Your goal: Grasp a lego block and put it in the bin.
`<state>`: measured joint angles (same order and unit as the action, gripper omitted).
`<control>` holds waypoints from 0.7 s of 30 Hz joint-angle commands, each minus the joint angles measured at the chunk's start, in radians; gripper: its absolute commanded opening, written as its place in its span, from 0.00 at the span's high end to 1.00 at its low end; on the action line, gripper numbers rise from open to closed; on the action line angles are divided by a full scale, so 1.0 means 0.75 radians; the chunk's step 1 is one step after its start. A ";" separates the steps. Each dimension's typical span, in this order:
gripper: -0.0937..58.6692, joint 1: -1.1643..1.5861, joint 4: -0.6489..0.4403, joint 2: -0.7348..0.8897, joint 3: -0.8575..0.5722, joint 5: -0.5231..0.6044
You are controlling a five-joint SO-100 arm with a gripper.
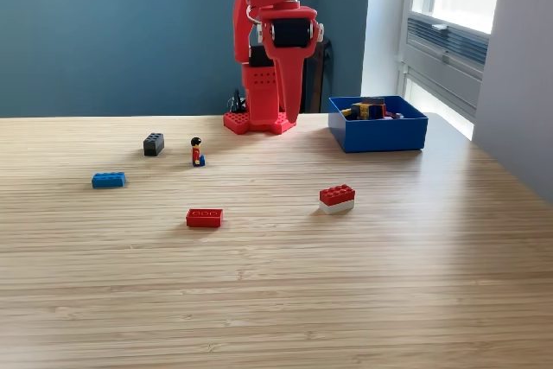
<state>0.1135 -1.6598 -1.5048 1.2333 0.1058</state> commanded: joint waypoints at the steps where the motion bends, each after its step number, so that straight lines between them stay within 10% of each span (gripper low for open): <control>1: 0.60 -0.008 0.022 -0.082 -0.018 0.022; 21: 0.60 -0.295 0.115 -0.082 0.088 0.270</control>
<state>-0.0322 -1.5907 -1.5048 1.3054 0.2792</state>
